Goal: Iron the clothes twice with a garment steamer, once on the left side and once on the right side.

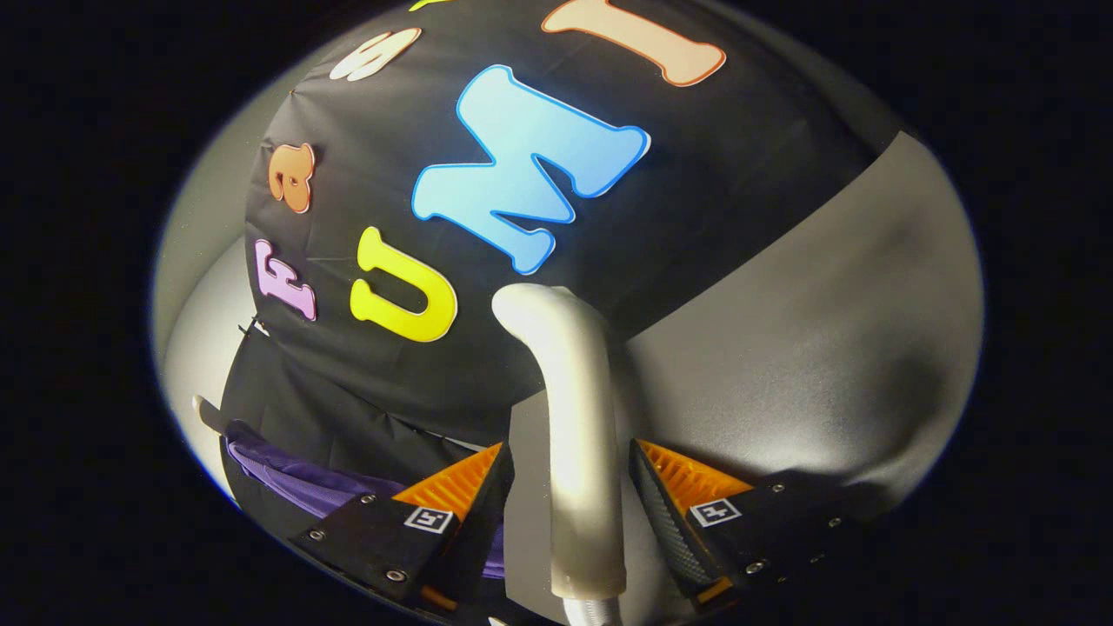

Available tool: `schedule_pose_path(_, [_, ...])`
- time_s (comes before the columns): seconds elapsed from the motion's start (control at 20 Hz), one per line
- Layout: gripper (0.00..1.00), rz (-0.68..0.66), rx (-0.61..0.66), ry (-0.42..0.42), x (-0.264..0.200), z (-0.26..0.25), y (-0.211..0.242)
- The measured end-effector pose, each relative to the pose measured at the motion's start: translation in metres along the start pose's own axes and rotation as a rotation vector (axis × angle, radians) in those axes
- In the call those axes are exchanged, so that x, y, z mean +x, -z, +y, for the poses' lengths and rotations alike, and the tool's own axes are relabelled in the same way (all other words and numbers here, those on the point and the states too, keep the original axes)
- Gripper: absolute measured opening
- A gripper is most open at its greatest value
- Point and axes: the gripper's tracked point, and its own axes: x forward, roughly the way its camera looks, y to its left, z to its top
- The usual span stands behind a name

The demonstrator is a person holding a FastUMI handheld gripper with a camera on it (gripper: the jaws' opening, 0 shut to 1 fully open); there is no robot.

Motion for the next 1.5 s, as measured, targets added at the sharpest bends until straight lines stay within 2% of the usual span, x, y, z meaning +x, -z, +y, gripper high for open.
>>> schedule_pose_path(0.15, [0.78, 0.011, -0.007, 0.010, 0.005, 0.000, 0.003])
schedule_pose_path(0.25, [0.65, 0.009, -0.008, 0.032, 0.007, -0.007, 0.003])
schedule_pose_path(0.3, [0.53, 0.013, -0.005, 0.038, 0.006, -0.011, 0.004])
schedule_pose_path(0.35, [0.46, 0.018, 0.006, 0.039, 0.006, -0.012, 0.004])
schedule_pose_path(0.45, [0.42, 0.029, 0.032, 0.031, 0.007, -0.012, 0.005])
schedule_pose_path(0.7, [0.34, 0.025, 0.043, 0.045, 0.007, -0.010, 0.005])
schedule_pose_path(1.15, [0.33, -0.074, -0.036, 0.040, -0.022, 0.009, -0.002])
schedule_pose_path(1.5, [0.33, -0.137, -0.101, 0.046, -0.068, 0.051, 0.035])
